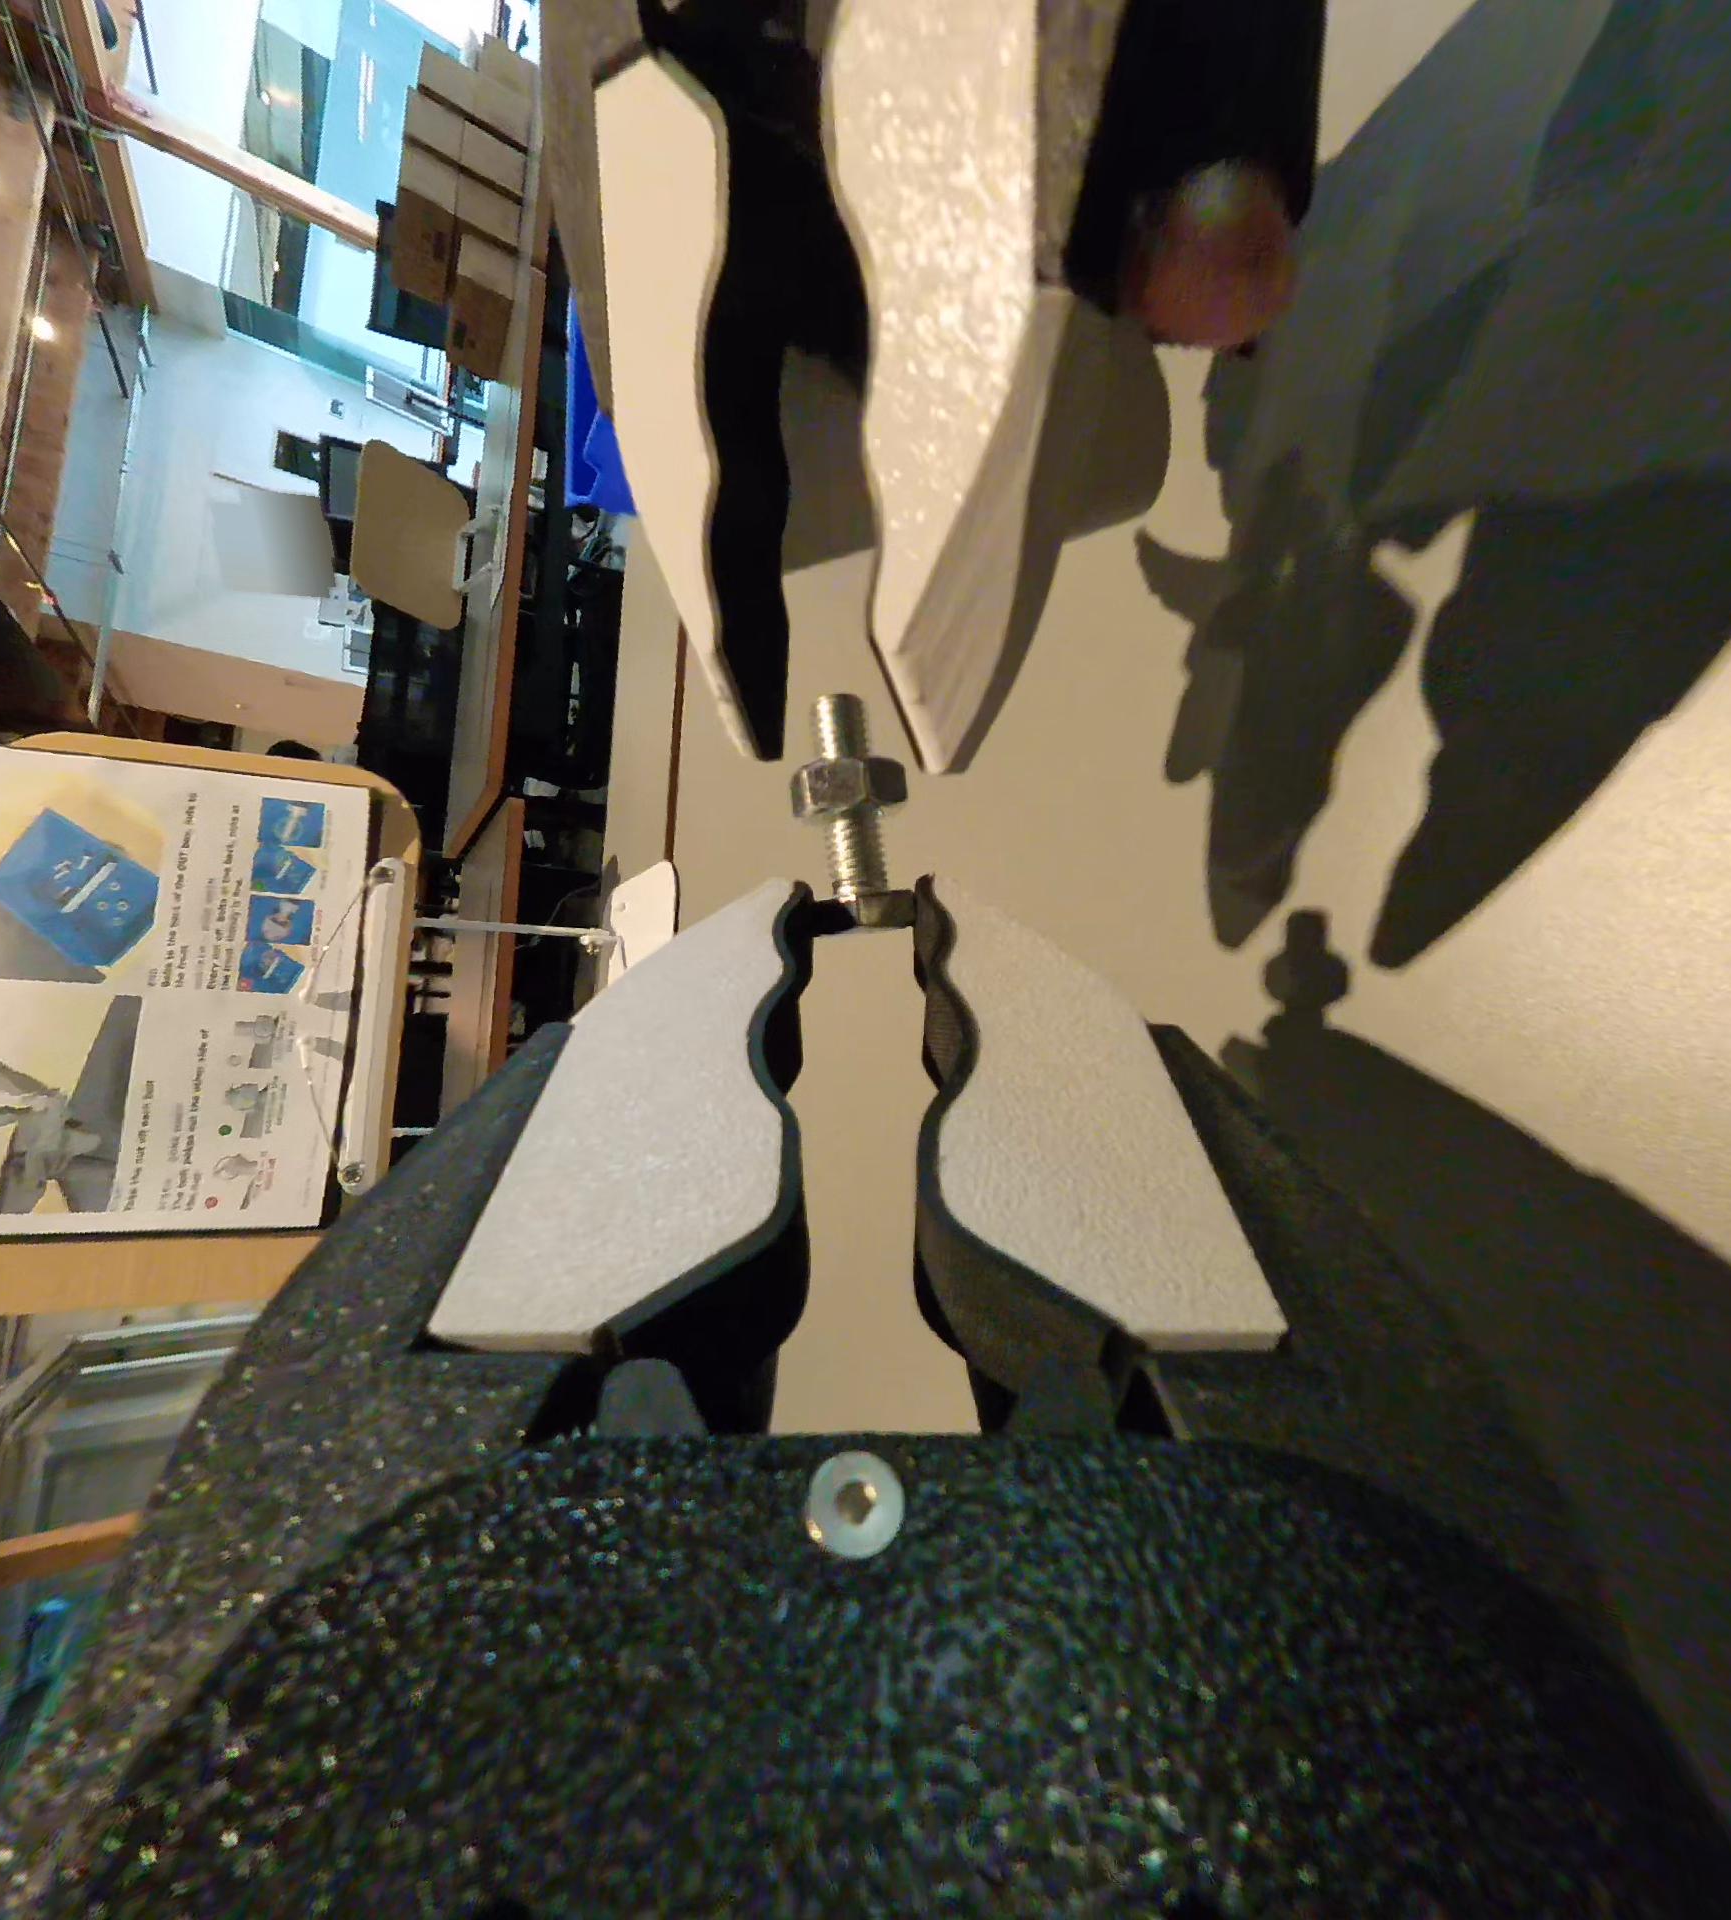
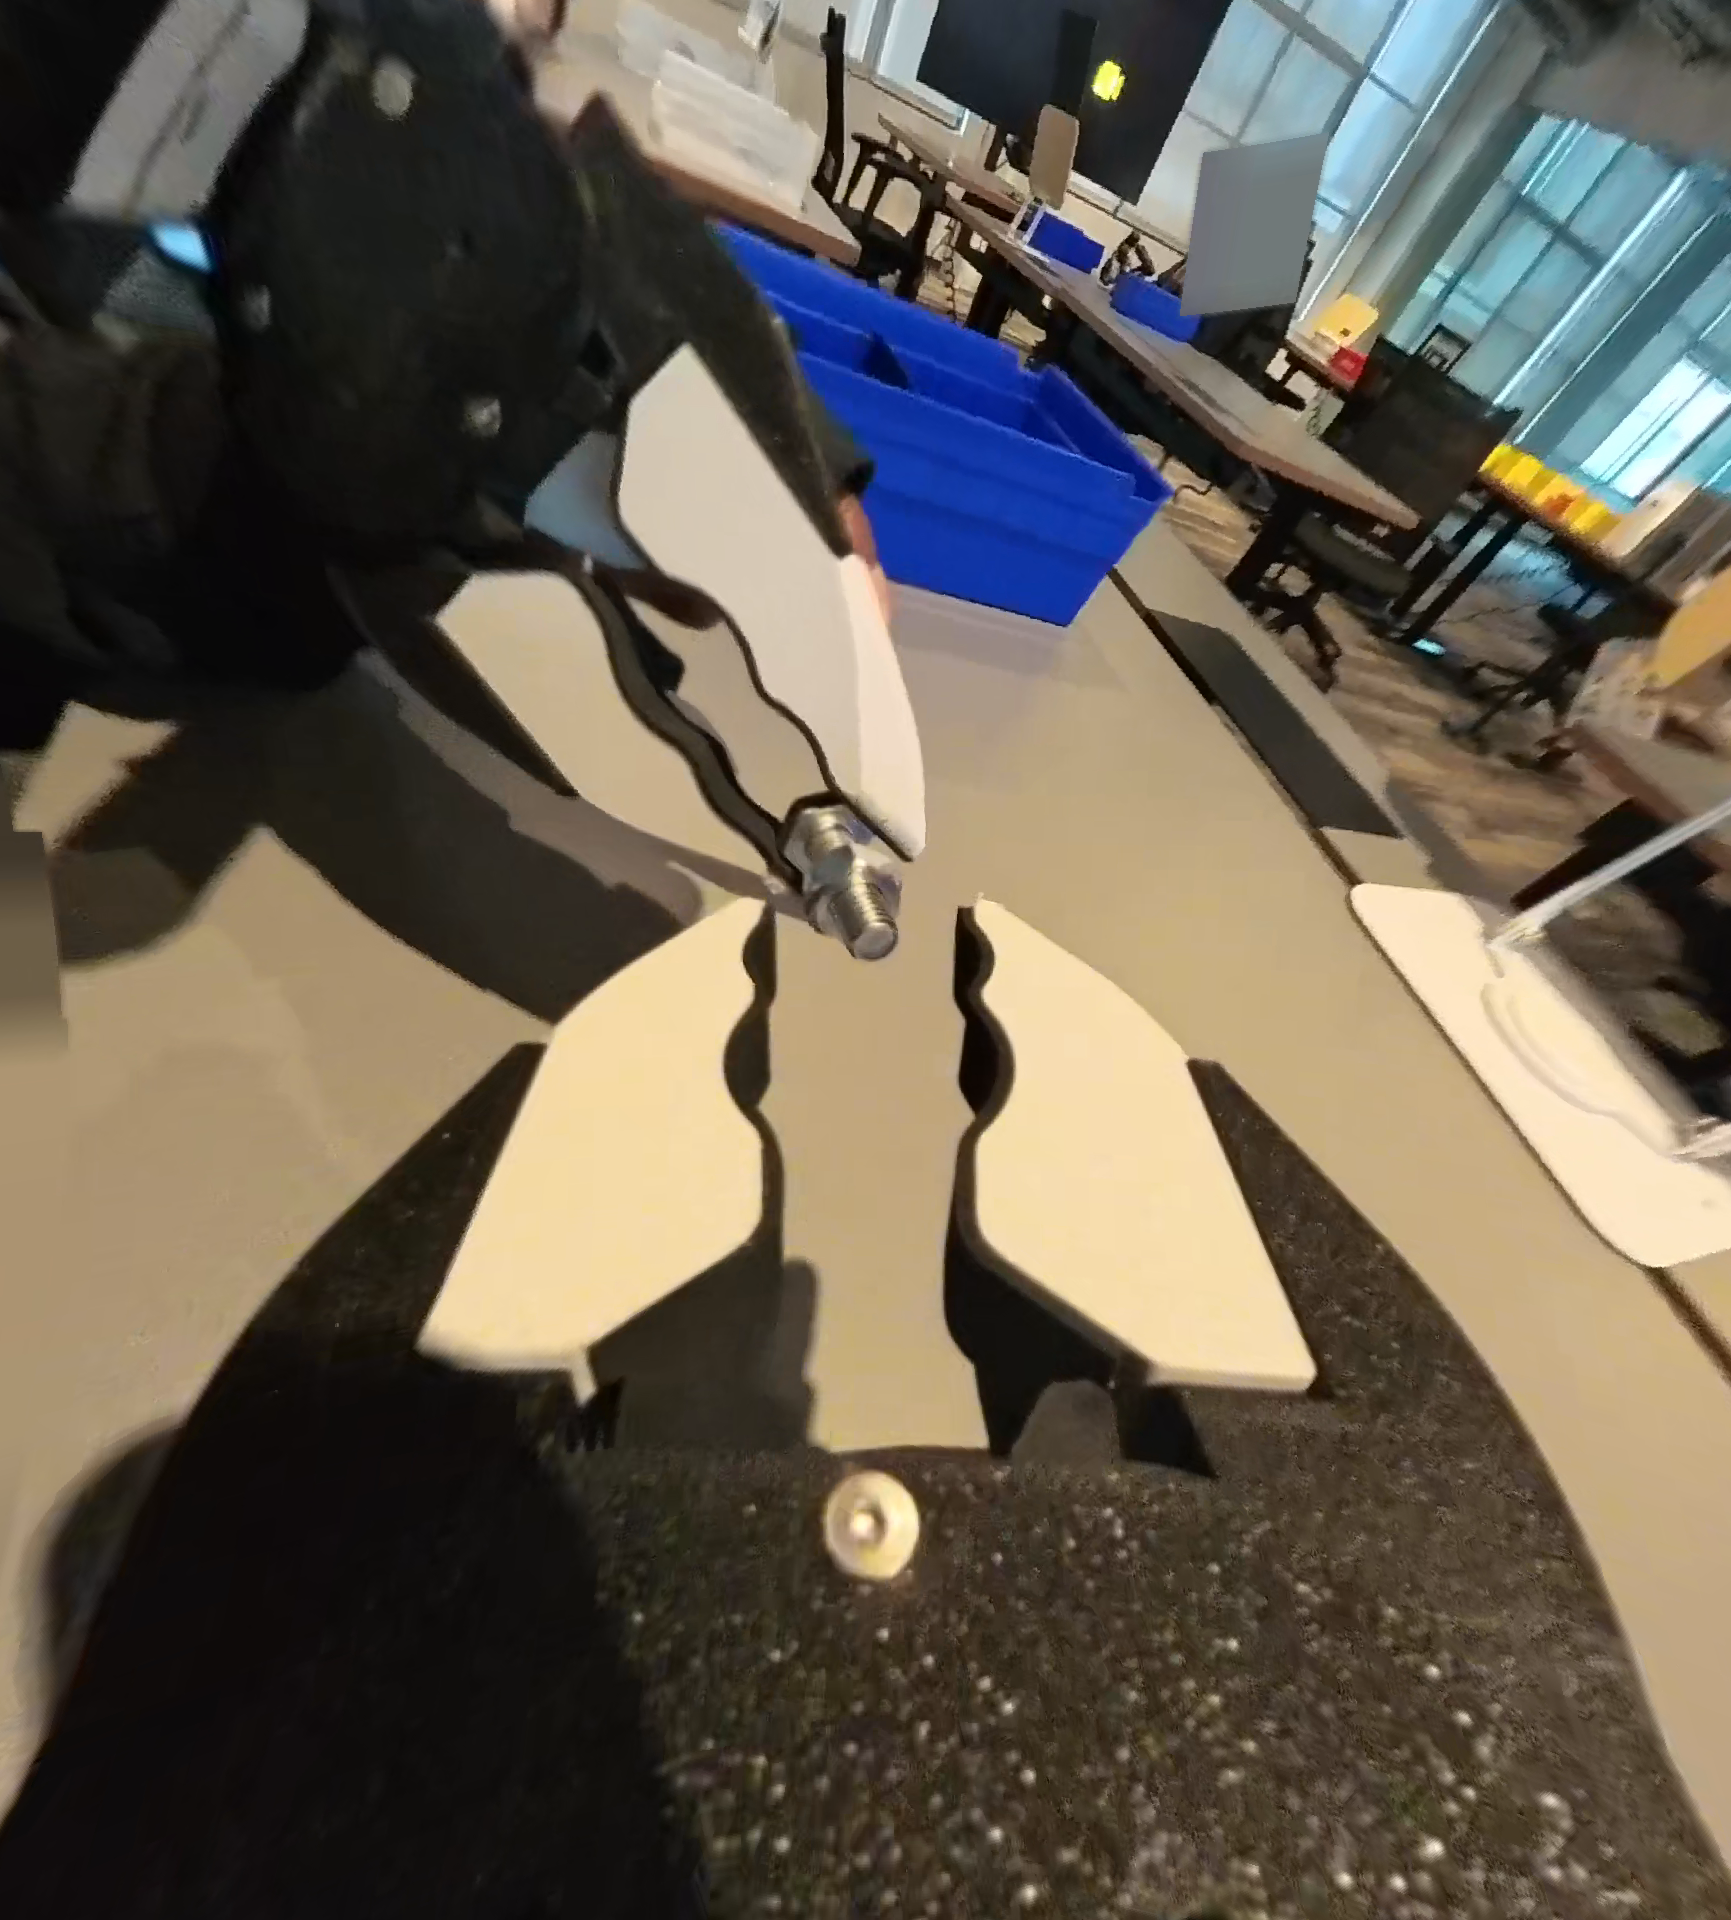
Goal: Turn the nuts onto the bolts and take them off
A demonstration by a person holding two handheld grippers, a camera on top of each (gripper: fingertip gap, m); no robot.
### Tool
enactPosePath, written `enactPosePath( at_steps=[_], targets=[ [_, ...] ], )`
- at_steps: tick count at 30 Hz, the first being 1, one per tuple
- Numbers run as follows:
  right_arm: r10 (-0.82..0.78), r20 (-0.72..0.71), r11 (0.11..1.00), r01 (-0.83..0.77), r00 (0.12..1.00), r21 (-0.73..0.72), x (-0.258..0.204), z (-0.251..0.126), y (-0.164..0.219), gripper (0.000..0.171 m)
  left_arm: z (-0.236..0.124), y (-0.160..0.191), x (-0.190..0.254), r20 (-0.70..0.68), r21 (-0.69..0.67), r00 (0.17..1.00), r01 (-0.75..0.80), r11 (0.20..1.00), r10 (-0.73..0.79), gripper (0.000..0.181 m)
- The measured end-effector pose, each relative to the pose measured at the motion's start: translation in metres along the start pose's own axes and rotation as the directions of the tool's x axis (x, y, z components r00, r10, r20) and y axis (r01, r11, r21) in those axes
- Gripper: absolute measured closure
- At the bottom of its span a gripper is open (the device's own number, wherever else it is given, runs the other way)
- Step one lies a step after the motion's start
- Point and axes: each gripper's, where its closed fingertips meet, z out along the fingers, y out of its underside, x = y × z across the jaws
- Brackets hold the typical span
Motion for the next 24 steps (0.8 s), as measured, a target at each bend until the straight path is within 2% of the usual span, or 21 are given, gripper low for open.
enactPosePath(
  at_steps=[4,6,8,11,14,16,17,19,22,24],
  targets=[
    [-0.082,0.006,0.996,0.083,0.997,-0.018,-0.008,0.003,0.001,0.142,-0.003,-0.008,0.002,-0.018,0.052,1.0,0.006,0.999,-0.005,0.163],
    [-0.075,0.009,0.997,0.075,0.997,-0.014,-0.011,0.005,-0.001,0.152,-0.004,-0.01,0.003,-0.02,0.063,1.0,-0.008,0.998,0.009,0.163],
    [-0.022,0.002,0.999,0.022,1.0,-0.029,-0.009,0.007,0.0,0.152,-0.003,-0.007,0.002,-0.002,0.035,0.999,-0.037,0.999,0.038,0.163],
    [0.267,0.041,0.963,-0.264,0.963,-0.062,-0.008,0.012,0.006,0.152,0.0,0.001,0.0,0.045,-0.05,0.99,-0.129,0.99,0.132,0.163],
    [0.606,0.15,0.793,-0.607,0.781,-0.05,-0.009,0.014,0.006,0.152,0.001,0.003,-0.001,0.07,-0.101,0.979,-0.182,0.978,0.19,0.163],
    [0.677,0.237,0.723,-0.691,0.697,-0.032,-0.009,0.012,0.004,0.152,0.001,0.002,-0.001,0.059,-0.077,0.986,-0.148,0.986,0.153,0.163],
    [0.677,0.258,0.719,-0.695,0.689,-0.032,-0.008,0.011,0.004,0.149,0.002,0.002,-0.001,0.053,-0.065,0.99,-0.127,0.99,0.131,0.163],
    [0.615,0.232,0.776,-0.63,0.754,-0.012,-0.004,0.009,0.003,0.142,0.001,0.003,-0.002,0.039,-0.049,0.996,-0.084,0.995,0.086,0.163],
    [0.403,0.12,0.913,-0.407,0.907,0.01,0.002,0.004,0.002,0.138,0.0,0.002,0.0,0.001,-0.003,1.0,-0.018,1.0,0.018,0.163],
    [0.26,0.066,0.966,-0.26,0.963,-0.008,0.001,0.003,0.004,0.137,0.0,0.001,0.0,-0.01,0.011,1.0,-0.005,1.0,0.005,0.163]
  ],
)
